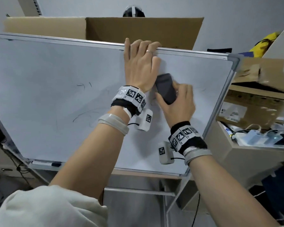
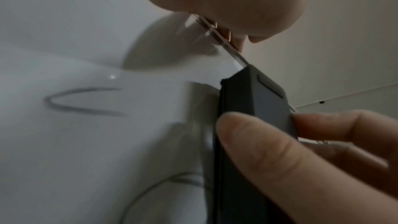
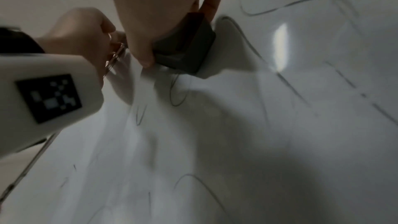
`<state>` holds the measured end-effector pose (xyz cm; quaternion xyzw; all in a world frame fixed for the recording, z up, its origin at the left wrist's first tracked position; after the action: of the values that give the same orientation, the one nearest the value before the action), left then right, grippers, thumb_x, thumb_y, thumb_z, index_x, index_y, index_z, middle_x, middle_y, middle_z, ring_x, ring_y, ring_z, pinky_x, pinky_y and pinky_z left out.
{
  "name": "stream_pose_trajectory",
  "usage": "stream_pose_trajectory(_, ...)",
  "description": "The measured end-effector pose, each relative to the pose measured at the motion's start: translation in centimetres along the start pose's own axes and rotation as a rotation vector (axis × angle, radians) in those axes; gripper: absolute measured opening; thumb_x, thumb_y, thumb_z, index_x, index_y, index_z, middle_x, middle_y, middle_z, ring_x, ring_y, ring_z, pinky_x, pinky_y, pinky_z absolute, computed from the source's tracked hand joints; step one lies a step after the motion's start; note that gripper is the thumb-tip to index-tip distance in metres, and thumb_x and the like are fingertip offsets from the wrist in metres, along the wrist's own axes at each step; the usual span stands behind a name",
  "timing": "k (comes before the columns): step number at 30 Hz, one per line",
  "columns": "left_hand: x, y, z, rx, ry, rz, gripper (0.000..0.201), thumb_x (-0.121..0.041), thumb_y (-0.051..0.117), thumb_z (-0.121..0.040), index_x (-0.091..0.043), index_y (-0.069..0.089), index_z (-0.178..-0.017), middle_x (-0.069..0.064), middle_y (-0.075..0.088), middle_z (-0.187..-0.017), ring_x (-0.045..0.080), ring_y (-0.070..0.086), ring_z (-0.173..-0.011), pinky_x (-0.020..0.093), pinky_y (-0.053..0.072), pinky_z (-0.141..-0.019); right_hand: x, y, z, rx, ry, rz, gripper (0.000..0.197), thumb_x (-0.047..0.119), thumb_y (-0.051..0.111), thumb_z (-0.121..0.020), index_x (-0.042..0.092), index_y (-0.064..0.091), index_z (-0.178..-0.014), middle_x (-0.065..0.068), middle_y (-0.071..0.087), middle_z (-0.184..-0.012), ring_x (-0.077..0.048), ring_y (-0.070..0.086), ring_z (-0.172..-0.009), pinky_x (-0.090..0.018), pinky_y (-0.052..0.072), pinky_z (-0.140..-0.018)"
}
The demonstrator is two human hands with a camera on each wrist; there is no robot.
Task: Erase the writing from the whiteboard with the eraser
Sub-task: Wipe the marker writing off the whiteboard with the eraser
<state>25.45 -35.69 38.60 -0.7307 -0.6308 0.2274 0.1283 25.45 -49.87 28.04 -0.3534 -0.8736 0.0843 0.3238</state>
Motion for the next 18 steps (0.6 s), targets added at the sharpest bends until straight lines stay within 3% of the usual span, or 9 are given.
stream_pose_trajectory(4,-1.2,0.9,0.0,-0.072,-0.092,0.024,0.039,-0.032,0.033,-0.095,-0.029,0.066,-0.115,-0.013,0.060,-0.117,0.015,0.047,-0.129,0.050,0.012,-0.123,-3.6,-2.8,-0.2,-0.120,0.172,-0.022,0.054,0.051,0.075,-0.081,0.015,0.053,-0.114,-0.002,0.051,-0.113,-0.021,0.056,-0.100,-0.030,0.044,-0.066)
stream_pose_trajectory(8,-2.2,2.1,0.3,-0.144,-0.089,0.088,0.033,-0.031,0.041,-0.091,-0.023,0.065,-0.113,-0.008,0.060,-0.117,0.020,0.045,-0.132,0.052,0.011,-0.122,-7.7,-6.9,-1.1,-0.246,0.366,0.023,0.056,0.056,0.069,-0.082,0.016,0.048,-0.115,-0.002,0.050,-0.115,-0.024,0.058,-0.096,-0.039,0.053,-0.069)
stream_pose_trajectory(10,-2.4,2.2,0.1,-0.149,-0.100,0.094,0.033,-0.030,0.042,-0.089,-0.022,0.065,-0.113,-0.007,0.059,-0.118,0.021,0.044,-0.133,0.053,0.010,-0.122,-7.9,-7.2,-1.3,-0.256,0.375,0.031,0.057,0.057,0.068,-0.081,0.016,0.047,-0.115,-0.002,0.049,-0.116,-0.025,0.058,-0.097,-0.042,0.054,-0.068)
stream_pose_trajectory(13,-1.9,1.6,0.1,-0.129,-0.093,0.092,0.035,-0.029,0.042,-0.088,-0.024,0.065,-0.114,-0.009,0.060,-0.118,0.019,0.046,-0.131,0.052,0.011,-0.122,-6.6,-5.9,-0.4,-0.250,0.374,-0.027,0.057,0.051,0.073,-0.082,0.013,0.050,-0.117,-0.005,0.051,-0.116,-0.023,0.056,-0.099,-0.037,0.052,-0.073)
stream_pose_trajectory(16,-0.4,0.9,0.1,-0.089,-0.022,0.041,0.039,-0.029,0.040,-0.088,-0.027,0.063,-0.120,-0.011,0.058,-0.121,0.017,0.046,-0.131,0.052,0.011,-0.122,-3.8,-3.0,0.9,-0.119,0.274,-0.089,0.056,0.045,0.078,-0.081,0.013,0.052,-0.119,-0.004,0.050,-0.116,-0.018,0.053,-0.101,-0.027,0.042,-0.075)
stream_pose_trajectory(18,0.3,0.6,0.0,-0.059,0.001,-0.001,0.042,-0.028,0.038,-0.087,-0.029,0.061,-0.123,-0.011,0.057,-0.124,0.016,0.045,-0.132,0.054,0.010,-0.121,-2.5,-1.5,1.3,-0.065,0.241,-0.115,0.056,0.048,0.079,-0.080,0.018,0.053,-0.119,0.001,0.050,-0.115,-0.017,0.055,-0.100,-0.027,0.043,-0.074)
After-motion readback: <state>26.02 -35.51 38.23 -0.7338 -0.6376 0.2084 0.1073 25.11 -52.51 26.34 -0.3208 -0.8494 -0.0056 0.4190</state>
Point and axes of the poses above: each hand's wrist, its own z-axis away from the middle knuckle, its own y-axis out of the palm, x = y × z, the point moved 3 cm from there along -z, towards the middle knuckle
